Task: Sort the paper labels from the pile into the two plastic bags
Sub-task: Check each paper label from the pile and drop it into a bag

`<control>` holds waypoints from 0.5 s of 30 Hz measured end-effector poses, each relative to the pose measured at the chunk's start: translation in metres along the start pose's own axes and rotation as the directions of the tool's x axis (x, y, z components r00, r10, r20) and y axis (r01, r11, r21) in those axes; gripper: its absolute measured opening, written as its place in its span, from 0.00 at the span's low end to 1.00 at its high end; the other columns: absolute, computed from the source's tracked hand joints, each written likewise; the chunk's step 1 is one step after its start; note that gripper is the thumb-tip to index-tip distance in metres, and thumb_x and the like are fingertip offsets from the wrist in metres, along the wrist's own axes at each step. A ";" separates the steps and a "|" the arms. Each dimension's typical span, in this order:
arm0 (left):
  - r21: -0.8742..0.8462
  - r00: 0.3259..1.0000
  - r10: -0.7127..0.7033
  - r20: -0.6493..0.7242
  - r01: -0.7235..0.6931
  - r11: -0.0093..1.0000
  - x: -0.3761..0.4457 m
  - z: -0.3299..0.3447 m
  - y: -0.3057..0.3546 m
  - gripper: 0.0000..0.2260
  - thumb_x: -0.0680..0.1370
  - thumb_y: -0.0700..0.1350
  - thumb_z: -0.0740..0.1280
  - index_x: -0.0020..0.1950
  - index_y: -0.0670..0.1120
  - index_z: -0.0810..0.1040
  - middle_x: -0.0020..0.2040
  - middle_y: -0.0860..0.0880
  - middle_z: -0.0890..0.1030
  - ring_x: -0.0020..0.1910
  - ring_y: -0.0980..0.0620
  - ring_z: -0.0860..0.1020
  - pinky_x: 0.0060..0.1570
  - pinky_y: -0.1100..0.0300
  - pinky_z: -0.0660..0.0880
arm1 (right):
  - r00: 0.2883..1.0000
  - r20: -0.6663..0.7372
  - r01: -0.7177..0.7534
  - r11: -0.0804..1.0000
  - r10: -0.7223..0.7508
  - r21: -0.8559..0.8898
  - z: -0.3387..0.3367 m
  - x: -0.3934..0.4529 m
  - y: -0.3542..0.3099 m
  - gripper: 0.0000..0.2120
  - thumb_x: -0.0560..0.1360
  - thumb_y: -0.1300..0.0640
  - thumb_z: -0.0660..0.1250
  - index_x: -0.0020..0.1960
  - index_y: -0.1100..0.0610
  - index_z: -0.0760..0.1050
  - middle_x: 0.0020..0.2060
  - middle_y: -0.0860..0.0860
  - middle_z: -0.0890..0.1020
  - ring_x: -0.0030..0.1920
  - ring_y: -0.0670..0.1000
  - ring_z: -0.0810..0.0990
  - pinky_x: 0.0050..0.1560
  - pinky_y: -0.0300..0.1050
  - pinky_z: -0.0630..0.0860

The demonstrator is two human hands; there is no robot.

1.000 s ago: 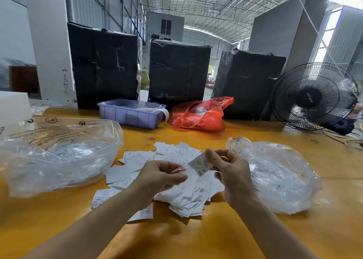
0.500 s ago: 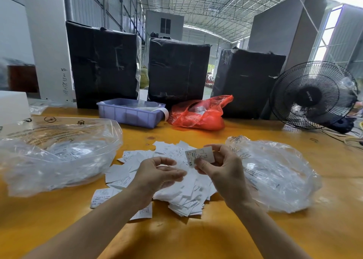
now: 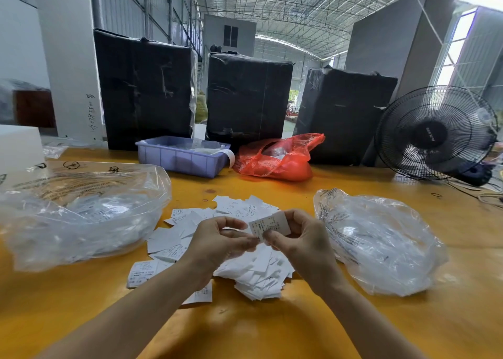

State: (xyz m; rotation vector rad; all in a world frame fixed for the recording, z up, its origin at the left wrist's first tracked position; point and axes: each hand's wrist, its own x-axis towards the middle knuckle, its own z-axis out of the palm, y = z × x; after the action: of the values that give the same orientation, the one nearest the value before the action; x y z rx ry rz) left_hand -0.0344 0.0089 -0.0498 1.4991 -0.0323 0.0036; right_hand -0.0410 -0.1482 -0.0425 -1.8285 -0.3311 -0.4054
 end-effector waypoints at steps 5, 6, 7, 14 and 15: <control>-0.004 1.000 0.014 0.004 -0.014 1.000 0.000 0.000 0.000 0.16 0.64 0.33 0.76 0.48 0.40 0.76 0.35 0.44 0.85 0.33 0.53 0.83 0.43 0.57 0.78 | 1.000 0.009 -0.009 1.000 0.010 -0.029 -0.001 0.000 0.000 0.08 0.69 0.67 0.73 0.46 0.59 0.77 0.40 0.59 0.83 0.40 0.58 0.83 0.43 0.58 0.80; -0.004 1.000 0.020 0.000 -0.020 1.000 0.001 0.000 -0.001 0.16 0.64 0.34 0.77 0.48 0.40 0.76 0.35 0.44 0.85 0.33 0.53 0.83 0.43 0.57 0.77 | 0.999 0.030 -0.008 0.998 0.009 -0.056 -0.001 0.000 0.001 0.07 0.70 0.67 0.72 0.46 0.60 0.77 0.39 0.58 0.83 0.39 0.57 0.83 0.42 0.58 0.80; -0.004 1.000 0.025 -0.006 -0.025 1.000 0.001 -0.001 -0.001 0.16 0.64 0.34 0.77 0.48 0.40 0.76 0.36 0.44 0.85 0.34 0.53 0.83 0.43 0.57 0.77 | 0.998 0.055 -0.004 0.997 0.009 -0.082 -0.001 0.000 0.002 0.05 0.70 0.66 0.72 0.46 0.61 0.78 0.37 0.58 0.83 0.38 0.56 0.83 0.42 0.59 0.79; -0.001 0.999 0.037 0.003 -0.037 0.999 0.003 -0.005 -0.004 0.16 0.65 0.34 0.76 0.49 0.40 0.77 0.38 0.44 0.85 0.35 0.53 0.84 0.34 0.63 0.77 | 0.933 0.340 -0.059 0.981 0.120 -0.185 0.000 -0.001 0.001 0.09 0.79 0.59 0.63 0.57 0.60 0.76 0.46 0.58 0.82 0.40 0.50 0.80 0.43 0.48 0.79; -0.014 0.999 0.036 0.016 -0.036 0.999 0.002 -0.004 -0.004 0.17 0.64 0.35 0.76 0.50 0.40 0.77 0.38 0.44 0.85 0.36 0.53 0.84 0.32 0.65 0.77 | 0.915 0.378 -0.078 0.981 0.141 -0.177 0.000 -0.002 0.000 0.10 0.80 0.57 0.60 0.59 0.60 0.74 0.50 0.58 0.80 0.40 0.47 0.79 0.42 0.45 0.79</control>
State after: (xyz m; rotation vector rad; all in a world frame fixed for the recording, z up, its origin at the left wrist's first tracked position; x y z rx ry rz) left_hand -0.0324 0.0130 -0.0538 1.4847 -0.0723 0.0203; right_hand -0.0427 -0.1478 -0.0434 -2.0725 -0.4759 0.0179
